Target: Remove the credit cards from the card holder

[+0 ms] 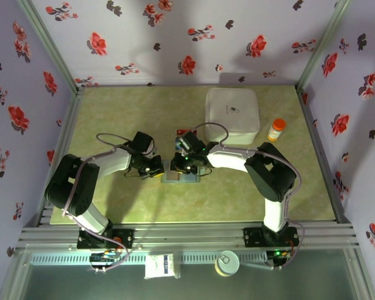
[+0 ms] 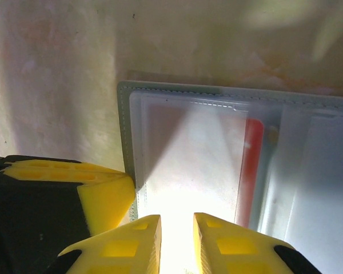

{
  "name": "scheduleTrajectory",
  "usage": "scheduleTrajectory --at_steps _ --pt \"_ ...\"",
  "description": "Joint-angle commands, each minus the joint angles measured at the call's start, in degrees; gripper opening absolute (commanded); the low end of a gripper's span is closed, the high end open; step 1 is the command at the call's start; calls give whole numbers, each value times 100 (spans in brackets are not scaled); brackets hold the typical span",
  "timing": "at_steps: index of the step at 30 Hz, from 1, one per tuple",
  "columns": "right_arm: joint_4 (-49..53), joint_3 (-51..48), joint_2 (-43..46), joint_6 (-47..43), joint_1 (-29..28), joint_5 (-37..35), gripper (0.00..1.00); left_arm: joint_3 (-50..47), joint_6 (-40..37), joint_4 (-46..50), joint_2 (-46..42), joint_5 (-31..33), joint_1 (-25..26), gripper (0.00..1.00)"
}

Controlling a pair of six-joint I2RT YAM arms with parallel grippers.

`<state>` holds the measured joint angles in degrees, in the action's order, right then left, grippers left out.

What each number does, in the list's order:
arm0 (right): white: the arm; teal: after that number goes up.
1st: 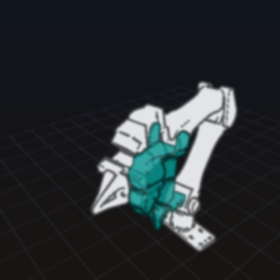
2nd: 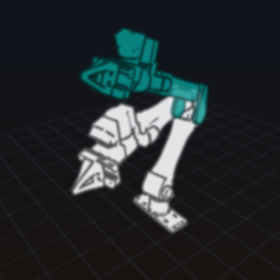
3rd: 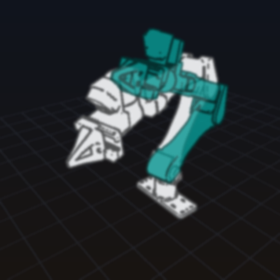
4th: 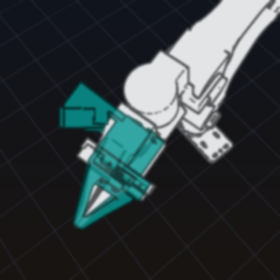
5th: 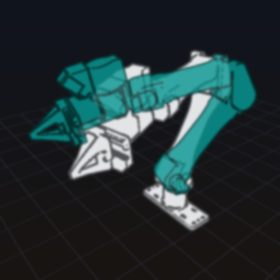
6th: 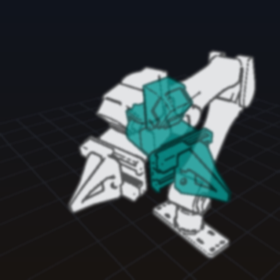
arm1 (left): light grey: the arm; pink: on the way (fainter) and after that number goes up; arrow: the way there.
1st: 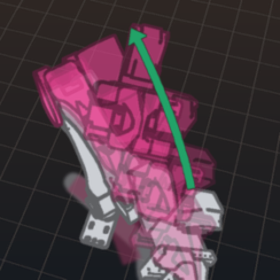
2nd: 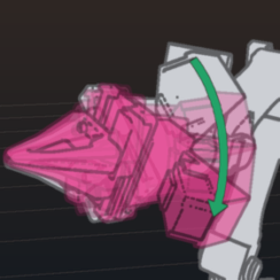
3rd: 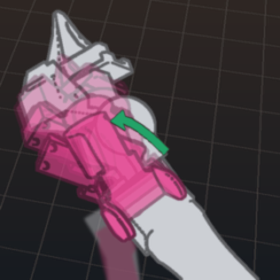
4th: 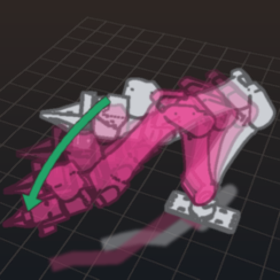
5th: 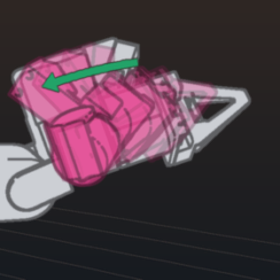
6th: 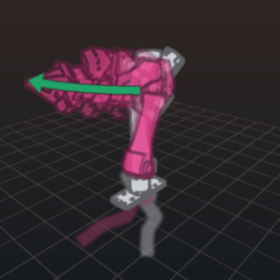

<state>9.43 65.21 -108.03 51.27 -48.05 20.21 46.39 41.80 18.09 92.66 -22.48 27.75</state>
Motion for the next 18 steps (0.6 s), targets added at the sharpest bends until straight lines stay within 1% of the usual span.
scheduleTrajectory --at_steps 1,13,18 --pt "85 102 -136 83 -54 -12 23 -21 -102 151 16 55 -37 5" --pt "250 73 -174 42 -48 -148 23 6 -137 215 54 60 -42 4" --pt "594 108 -60 -70 -54 -409 23 9 -163 219 94 79 -41 4"
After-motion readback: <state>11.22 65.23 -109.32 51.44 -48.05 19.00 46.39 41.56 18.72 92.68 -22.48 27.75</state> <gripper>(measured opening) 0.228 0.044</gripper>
